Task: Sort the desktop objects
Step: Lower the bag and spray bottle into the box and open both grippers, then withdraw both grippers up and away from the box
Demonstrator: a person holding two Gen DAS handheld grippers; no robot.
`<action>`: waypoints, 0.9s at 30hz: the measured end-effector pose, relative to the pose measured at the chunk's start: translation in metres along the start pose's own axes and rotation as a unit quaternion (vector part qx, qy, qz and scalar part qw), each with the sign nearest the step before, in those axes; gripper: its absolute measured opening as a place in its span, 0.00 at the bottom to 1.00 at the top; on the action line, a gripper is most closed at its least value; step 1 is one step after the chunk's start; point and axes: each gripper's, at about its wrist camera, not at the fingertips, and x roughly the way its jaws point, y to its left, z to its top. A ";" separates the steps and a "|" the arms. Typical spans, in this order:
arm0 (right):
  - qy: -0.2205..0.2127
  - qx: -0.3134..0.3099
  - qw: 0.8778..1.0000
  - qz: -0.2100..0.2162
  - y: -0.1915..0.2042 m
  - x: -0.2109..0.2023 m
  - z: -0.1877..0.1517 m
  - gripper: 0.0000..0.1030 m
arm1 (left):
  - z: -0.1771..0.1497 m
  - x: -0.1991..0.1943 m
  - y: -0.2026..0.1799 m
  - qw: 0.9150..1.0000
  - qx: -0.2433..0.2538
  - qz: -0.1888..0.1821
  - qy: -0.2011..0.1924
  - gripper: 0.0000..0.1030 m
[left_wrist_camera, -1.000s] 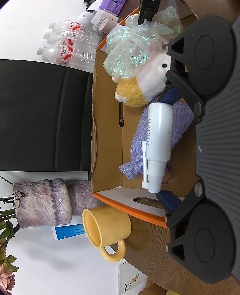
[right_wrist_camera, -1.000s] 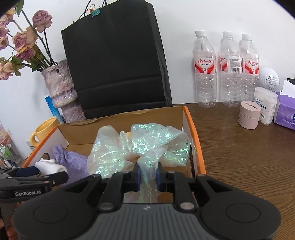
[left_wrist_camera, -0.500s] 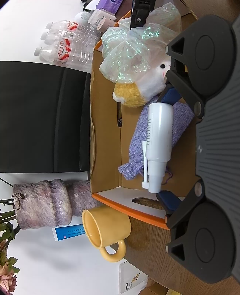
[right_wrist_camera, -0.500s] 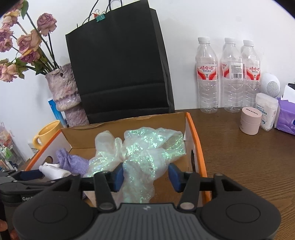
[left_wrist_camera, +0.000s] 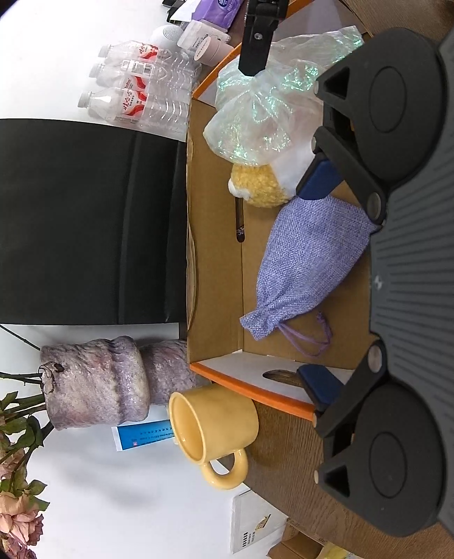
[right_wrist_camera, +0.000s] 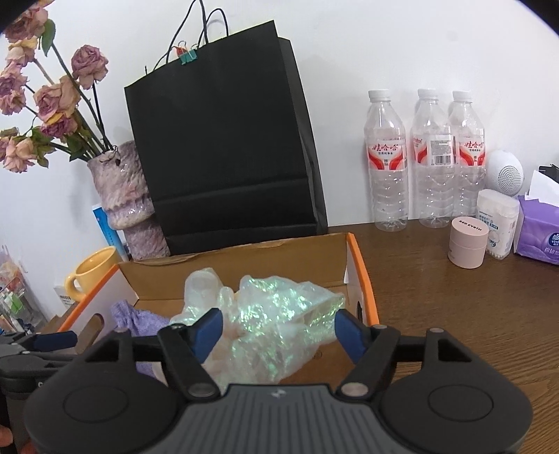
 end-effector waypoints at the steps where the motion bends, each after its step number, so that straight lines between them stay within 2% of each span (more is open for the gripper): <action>1: -0.001 0.000 1.000 -0.001 0.000 -0.001 0.000 0.70 | 0.000 0.000 0.000 1.000 0.000 0.000 0.000 1.00; 6: -0.005 -0.001 1.000 0.000 0.001 -0.003 0.002 0.76 | 0.001 -0.001 0.000 1.000 -0.002 0.002 0.000 1.00; 13: -0.003 -0.012 1.000 0.008 0.009 -0.009 0.004 0.90 | 0.002 -0.003 0.001 1.000 -0.008 0.003 0.001 1.00; 27: 0.002 -0.032 0.999 0.006 0.022 -0.020 0.000 0.90 | 0.007 -0.025 0.006 1.000 -0.018 -0.007 -0.021 1.00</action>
